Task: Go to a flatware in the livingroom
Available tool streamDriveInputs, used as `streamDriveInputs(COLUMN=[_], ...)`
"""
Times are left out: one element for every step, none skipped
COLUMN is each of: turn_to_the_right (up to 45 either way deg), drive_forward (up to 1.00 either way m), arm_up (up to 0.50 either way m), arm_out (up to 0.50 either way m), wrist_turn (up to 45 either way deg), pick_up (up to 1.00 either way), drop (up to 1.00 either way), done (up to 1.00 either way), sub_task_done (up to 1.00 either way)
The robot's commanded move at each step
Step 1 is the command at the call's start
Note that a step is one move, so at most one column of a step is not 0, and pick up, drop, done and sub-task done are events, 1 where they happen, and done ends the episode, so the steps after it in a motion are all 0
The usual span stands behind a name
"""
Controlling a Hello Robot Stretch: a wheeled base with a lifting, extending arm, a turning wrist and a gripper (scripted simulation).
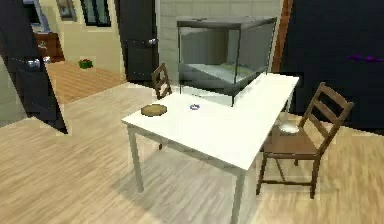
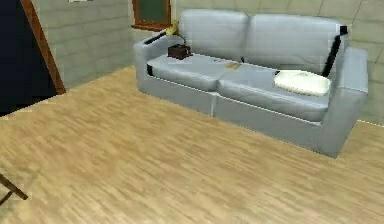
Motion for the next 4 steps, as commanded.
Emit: streamDriveInputs(turn_to_the_right=[-3.0, 0.0, -12.0, 0.0], drive_forward=[0.0, 0.5, 0.0, 0.0], arm_up=[0.0, 0.0, 0.0, 0.0], arm_out=[0.0, 0.0, 0.0, 0.0], wrist_turn=[0.0, 0.0, 0.0, 0.0], pick_up=[0.0, 0.0, 0.0, 0.0], drop=[0.0, 0.0, 0.0, 0.0], done=[0.0, 0.0, 0.0, 1.0], sub_task_done=[0.0, 0.0, 0.0, 0.0])
